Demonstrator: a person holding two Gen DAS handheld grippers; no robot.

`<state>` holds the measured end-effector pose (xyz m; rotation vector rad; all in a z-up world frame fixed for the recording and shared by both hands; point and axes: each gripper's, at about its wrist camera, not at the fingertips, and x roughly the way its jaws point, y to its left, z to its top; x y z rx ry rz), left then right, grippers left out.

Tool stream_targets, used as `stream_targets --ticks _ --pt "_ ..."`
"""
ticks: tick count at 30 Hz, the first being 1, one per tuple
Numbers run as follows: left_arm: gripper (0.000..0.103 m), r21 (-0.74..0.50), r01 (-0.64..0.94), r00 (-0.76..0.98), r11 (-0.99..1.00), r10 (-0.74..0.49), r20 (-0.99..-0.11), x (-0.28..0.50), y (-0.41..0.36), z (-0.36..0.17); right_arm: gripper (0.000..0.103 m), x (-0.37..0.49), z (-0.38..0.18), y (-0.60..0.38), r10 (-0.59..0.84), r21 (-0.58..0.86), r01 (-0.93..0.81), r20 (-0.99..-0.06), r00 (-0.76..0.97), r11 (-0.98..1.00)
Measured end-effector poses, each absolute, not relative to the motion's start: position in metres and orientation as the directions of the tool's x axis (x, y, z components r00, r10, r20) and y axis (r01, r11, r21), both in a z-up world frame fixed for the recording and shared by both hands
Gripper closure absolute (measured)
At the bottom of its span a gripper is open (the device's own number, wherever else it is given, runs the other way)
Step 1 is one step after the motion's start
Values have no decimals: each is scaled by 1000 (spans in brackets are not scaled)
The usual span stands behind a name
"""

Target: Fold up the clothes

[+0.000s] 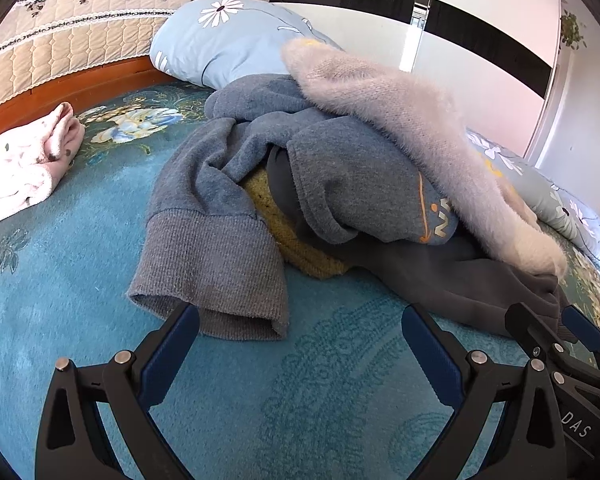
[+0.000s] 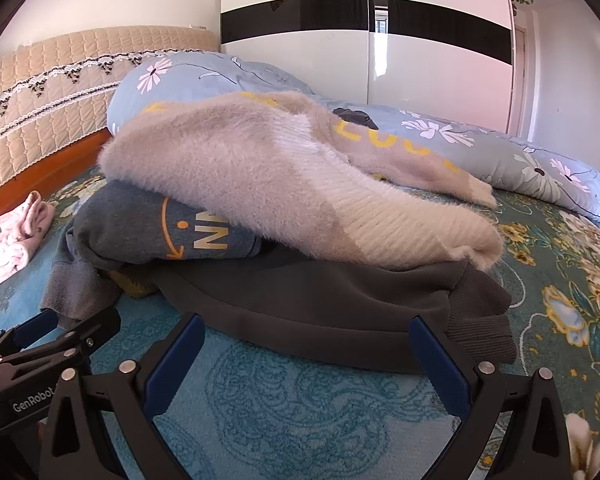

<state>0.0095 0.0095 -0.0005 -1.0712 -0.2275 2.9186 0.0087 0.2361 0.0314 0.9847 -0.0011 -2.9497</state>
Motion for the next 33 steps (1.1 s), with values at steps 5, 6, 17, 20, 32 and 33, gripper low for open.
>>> stream_targets --ticks 5,6,17,20,32,33 --pt "2 -150 23 -782 -988 76 -619 11 8 1 0 10 33 234 -36 12 35 -595 -803 -999" --pt "2 -151 21 -786 -988 77 -614 11 8 1 0 11 33 234 -37 13 37 -594 -804 -999" --pt "2 -25 -142 -763 -990 125 -634 8 27 24 0 13 42 246 -59 77 19 -563 -824 -997" --pt "2 11 -181 -787 -983 138 -601 7 28 55 0 13 47 251 -74 102 19 -569 -819 -995" --pt "2 2 -23 -769 -1000 17 -639 -103 -1 103 0 22 67 268 -47 126 -20 -511 -858 -992" --pt "2 -11 -39 -762 -999 37 -647 -107 0 99 0 22 68 268 -46 123 -20 -509 -860 -992"
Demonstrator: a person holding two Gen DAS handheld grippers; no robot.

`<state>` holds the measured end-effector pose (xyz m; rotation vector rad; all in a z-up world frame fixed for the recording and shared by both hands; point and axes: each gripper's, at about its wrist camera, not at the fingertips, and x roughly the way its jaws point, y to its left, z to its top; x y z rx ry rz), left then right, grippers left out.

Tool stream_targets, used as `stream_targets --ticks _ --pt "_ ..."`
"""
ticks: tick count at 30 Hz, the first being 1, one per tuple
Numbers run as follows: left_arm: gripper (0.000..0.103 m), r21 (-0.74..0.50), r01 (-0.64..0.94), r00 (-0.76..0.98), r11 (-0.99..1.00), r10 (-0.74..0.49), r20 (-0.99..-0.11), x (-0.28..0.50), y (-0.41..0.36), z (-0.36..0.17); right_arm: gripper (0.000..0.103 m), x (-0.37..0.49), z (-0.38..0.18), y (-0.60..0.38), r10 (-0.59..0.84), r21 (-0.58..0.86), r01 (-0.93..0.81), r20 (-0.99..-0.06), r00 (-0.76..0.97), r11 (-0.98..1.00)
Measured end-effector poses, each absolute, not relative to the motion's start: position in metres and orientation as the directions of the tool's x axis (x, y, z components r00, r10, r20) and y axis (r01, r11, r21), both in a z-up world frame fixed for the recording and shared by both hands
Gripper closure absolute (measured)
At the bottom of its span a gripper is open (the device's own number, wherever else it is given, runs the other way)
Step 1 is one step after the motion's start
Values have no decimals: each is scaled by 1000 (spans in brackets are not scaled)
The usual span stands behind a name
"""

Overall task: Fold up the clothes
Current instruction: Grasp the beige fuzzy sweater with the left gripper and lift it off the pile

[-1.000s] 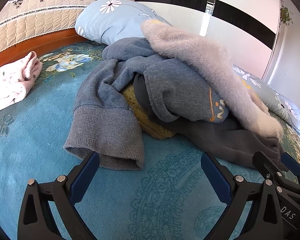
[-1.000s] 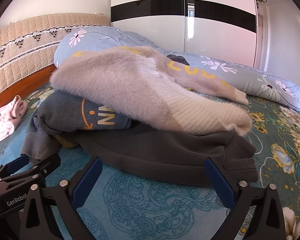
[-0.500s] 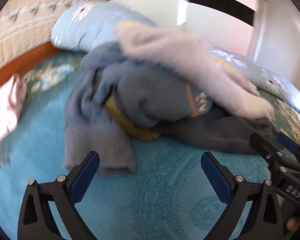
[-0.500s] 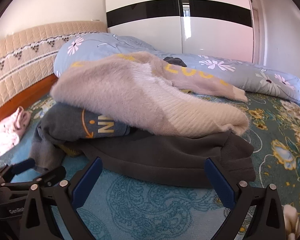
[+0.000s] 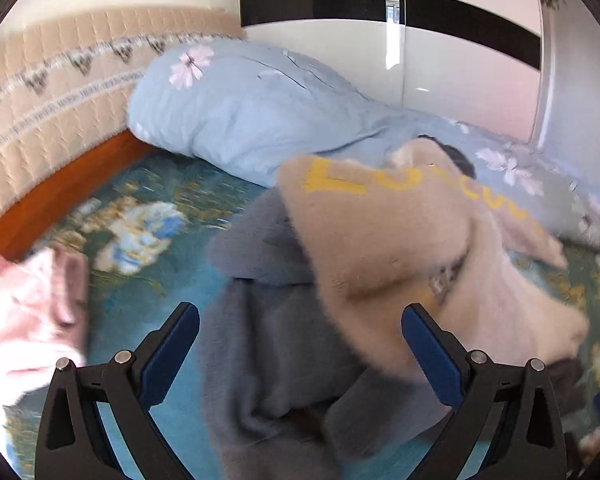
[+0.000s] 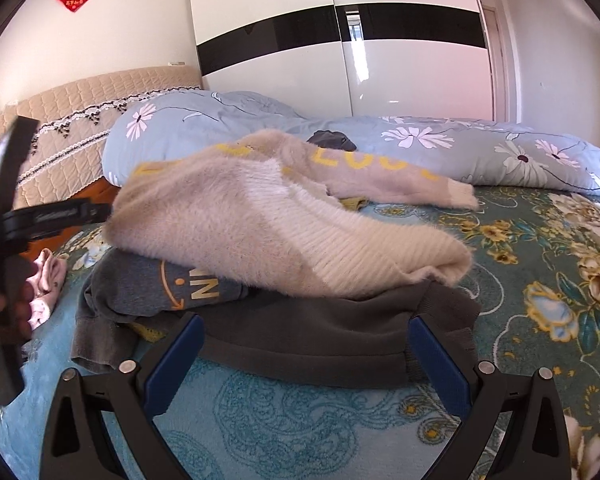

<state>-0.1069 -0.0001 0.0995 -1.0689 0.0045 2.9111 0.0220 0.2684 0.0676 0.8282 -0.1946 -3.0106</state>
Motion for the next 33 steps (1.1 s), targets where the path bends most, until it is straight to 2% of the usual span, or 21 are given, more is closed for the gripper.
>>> stream_targets --ticks 3,7,9,10,11,12,14,19,23,25,29,33 --pt "3 -3 -54 -742 -999 42 -669 -122 4 91 0 22 68 270 -41 118 -22 -506 -862 -993" --pt "15 -58 -43 -719 -997 71 -692 -137 6 84 0 19 65 271 -41 131 -34 -532 -846 -991" --pt "26 -20 -59 -721 -998 56 -691 -141 20 83 0 18 65 271 -39 129 -36 -535 -844 -991" --pt "37 0 -65 -723 -998 47 -689 -144 27 83 0 19 65 271 -39 127 -36 -535 -844 -991" --pt "53 6 -66 -724 -998 44 -688 -145 32 84 0 19 65 270 -39 127 -35 -535 -844 -991" --pt "59 13 -68 -725 -998 41 -687 -145 37 85 0 19 65 270 -39 127 -34 -534 -844 -991" --pt "81 29 -41 -739 -999 11 -673 -144 42 92 0 19 65 270 -41 128 -33 -533 -845 -991" --pt "86 -22 -42 -806 -999 47 -590 -120 39 128 0 20 70 274 -43 149 -43 -527 -849 -988" --pt "88 -178 -141 -830 -974 214 -515 -84 29 170 0 22 79 286 -33 181 -70 -509 -860 -981" --pt "88 -216 -188 -822 -958 274 -499 -64 26 180 0 23 84 294 -29 199 -83 -501 -865 -977" --pt "88 -285 -240 -814 -928 352 -462 -16 0 180 0 30 98 308 -12 223 -103 -462 -887 -969" --pt "88 -389 -204 -811 -898 378 -446 22 -52 165 0 34 109 314 -4 229 -106 -434 -901 -968"
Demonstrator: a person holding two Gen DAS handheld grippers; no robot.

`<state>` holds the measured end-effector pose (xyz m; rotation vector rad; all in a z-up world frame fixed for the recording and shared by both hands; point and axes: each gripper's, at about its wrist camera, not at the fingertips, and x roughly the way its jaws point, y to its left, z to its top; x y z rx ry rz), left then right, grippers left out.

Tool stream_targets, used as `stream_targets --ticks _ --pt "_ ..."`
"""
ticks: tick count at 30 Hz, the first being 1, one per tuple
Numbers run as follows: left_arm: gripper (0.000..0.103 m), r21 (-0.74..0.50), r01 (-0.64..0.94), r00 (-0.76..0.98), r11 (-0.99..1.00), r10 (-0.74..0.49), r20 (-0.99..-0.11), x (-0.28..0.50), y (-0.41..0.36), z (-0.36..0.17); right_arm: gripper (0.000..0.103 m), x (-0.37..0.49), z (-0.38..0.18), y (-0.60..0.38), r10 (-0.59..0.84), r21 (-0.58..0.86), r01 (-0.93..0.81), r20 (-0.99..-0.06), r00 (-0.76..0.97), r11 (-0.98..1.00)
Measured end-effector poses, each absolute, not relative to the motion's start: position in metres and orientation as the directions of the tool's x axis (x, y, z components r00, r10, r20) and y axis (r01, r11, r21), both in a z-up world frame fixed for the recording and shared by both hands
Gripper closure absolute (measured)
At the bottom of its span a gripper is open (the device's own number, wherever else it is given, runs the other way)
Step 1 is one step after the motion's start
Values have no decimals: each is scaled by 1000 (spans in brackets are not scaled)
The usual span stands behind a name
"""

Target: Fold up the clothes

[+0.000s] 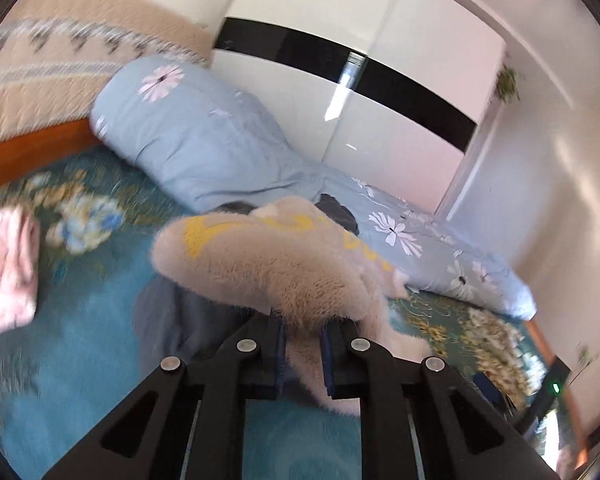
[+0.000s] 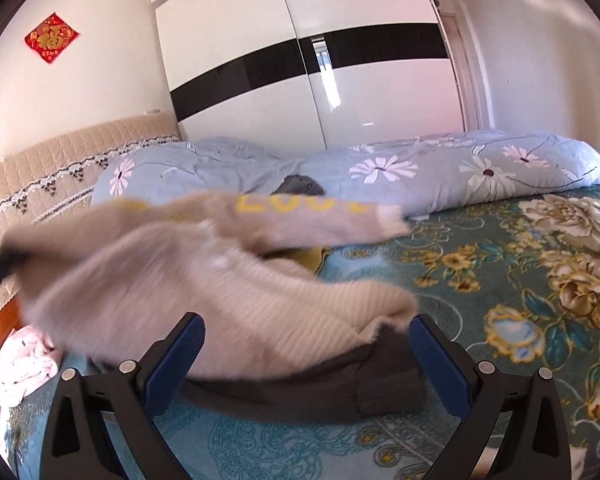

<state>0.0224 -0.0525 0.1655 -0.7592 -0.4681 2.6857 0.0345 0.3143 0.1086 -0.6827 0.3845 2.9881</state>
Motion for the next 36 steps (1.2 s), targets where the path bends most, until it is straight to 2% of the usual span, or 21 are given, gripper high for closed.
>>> stream_targets --ticks 5,9,12,15,17,19,21,23,25,27,29,33,34,36 --pt "88 -464 -31 -828 -885 283 -485 43 -129 127 0 36 111 312 -25 239 -89 -437 -899 -967" --pt "88 -438 151 -778 -886 167 -606 26 -172 83 0 32 105 301 -95 269 -38 -466 -880 -962" --pt "85 -473 196 -745 -859 184 -642 29 -179 59 0 27 97 289 -171 286 26 -496 -852 -958" --pt "80 -466 221 -729 -857 172 -663 39 -181 49 0 24 88 282 -177 263 40 -522 -834 -964" --pt "63 -422 199 -744 -884 144 -652 55 -174 60 0 22 84 283 -172 258 34 -536 -827 -966" --pt "59 -406 131 -769 -905 166 -617 71 -165 77 0 21 79 283 -171 260 28 -547 -819 -965" --pt "55 -329 30 -790 -944 180 -587 80 -142 92 0 18 75 280 -174 253 34 -557 -812 -967" --pt "42 -208 -83 -790 -975 191 -583 73 -106 104 0 15 72 276 -188 252 48 -568 -801 -967" --pt "41 -108 -191 -776 -976 218 -592 60 -69 107 0 15 68 273 -201 256 57 -581 -789 -965" --pt "40 -96 -278 -739 -956 277 -615 38 -41 100 0 16 68 273 -209 260 63 -585 -784 -964" --pt "37 -92 -295 -692 -951 279 -666 13 -21 83 0 17 71 275 -211 264 63 -582 -786 -962" --pt "37 -50 -266 -671 -963 223 -707 -16 0 61 0 16 75 281 -231 296 66 -570 -789 -953" --pt "38 -71 -268 -667 -961 238 -706 -18 1 60 0 15 75 282 -235 303 66 -568 -789 -951" --pt "77 -124 -275 -650 -953 280 -706 -18 -1 59 0 14 75 283 -240 312 64 -569 -786 -948"
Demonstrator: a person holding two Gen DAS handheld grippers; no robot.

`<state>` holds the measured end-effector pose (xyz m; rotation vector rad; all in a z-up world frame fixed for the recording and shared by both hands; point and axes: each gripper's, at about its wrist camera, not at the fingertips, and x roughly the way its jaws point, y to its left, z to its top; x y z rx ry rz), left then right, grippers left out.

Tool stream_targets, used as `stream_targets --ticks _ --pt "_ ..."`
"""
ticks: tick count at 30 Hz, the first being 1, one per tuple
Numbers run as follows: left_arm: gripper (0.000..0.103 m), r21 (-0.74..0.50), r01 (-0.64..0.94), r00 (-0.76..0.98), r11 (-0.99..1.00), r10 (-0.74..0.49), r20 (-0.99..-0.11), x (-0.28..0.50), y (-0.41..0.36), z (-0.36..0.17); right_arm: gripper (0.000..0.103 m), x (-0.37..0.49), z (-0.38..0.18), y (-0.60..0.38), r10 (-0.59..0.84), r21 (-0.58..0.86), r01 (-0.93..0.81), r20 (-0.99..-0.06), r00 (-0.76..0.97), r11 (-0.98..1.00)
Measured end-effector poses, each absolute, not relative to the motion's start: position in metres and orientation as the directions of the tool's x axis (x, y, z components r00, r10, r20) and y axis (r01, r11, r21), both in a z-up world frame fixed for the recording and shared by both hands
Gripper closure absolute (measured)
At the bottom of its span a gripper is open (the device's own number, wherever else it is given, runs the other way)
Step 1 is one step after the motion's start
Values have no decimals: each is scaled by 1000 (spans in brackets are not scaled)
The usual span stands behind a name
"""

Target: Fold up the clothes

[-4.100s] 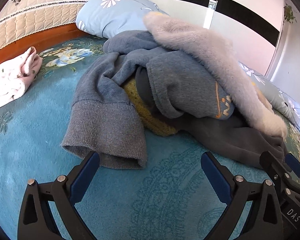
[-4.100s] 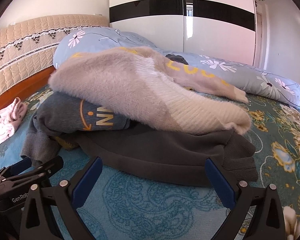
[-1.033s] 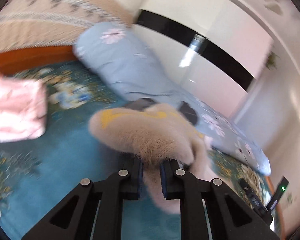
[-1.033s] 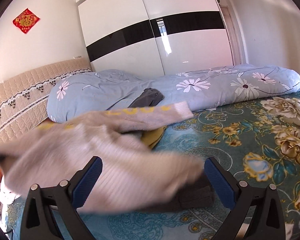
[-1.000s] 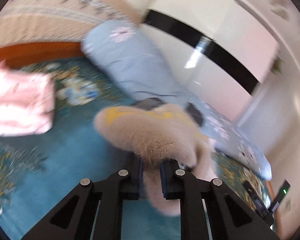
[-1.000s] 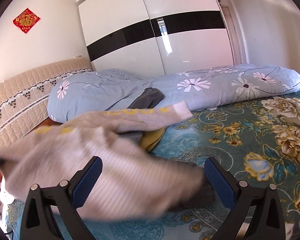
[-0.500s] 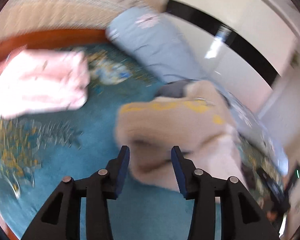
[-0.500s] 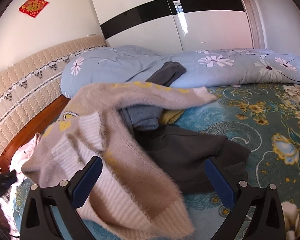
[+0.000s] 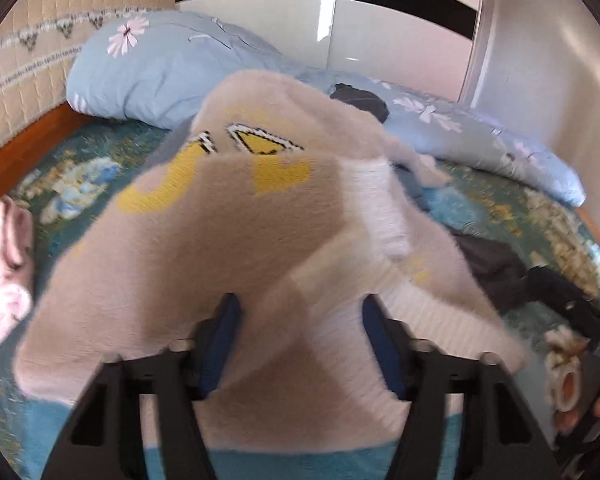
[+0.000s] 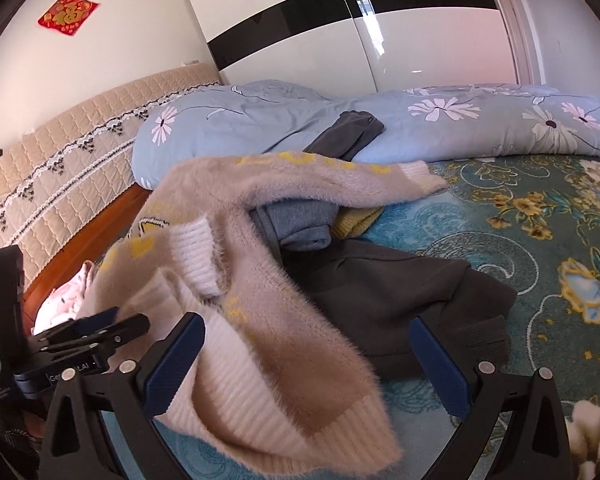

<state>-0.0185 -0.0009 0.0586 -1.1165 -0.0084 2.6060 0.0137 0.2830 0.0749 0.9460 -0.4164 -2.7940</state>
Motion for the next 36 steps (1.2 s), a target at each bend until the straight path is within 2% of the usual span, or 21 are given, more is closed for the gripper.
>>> stream_targets --ticks 1,3,9,13,19,22,25,27,28,29,31,32,36 --pt "92 -142 -278 -643 -950 293 -707 -15 -2 58 0 13 74 283 -244 316 64 -572 -783 -947" --pt "92 -174 -285 -632 -943 321 -705 -8 -4 57 0 12 72 283 -250 320 66 -580 -776 -945" --pt "93 -245 -338 -702 -909 417 -578 77 -40 80 0 13 72 280 -279 324 100 -572 -771 -941" --pt "93 -248 -324 -732 -913 408 -545 104 -59 85 0 13 66 275 -315 348 121 -581 -750 -930" --pt "93 -284 -368 -673 -885 464 -576 120 -57 77 0 20 63 282 -369 404 140 -572 -732 -904" --pt "93 -335 -298 -650 -894 447 -614 137 -79 49 0 21 72 288 -370 392 156 -563 -739 -907" --pt "93 -411 -229 -622 -882 457 -635 145 -105 27 0 10 75 288 -429 425 199 -560 -709 -883" --pt "89 -431 -202 -639 -879 452 -622 149 -118 29 0 -4 74 281 -474 436 238 -583 -660 -868" --pt "80 -449 -196 -649 -872 459 -607 151 -124 32 0 -12 73 276 -484 430 254 -600 -637 -867" --pt "65 -473 -181 -660 -862 463 -592 152 -131 35 1 -20 72 270 -483 411 267 -624 -614 -871" --pt "56 -524 -147 -681 -839 470 -562 153 -143 36 6 -37 70 260 -475 378 288 -668 -572 -880" --pt "54 -543 -135 -684 -829 474 -554 153 -148 35 13 -46 67 258 -465 369 283 -683 -563 -885" --pt "51 -562 -97 -663 -821 475 -579 152 -148 21 18 -81 54 252 -429 347 253 -734 -526 -903"
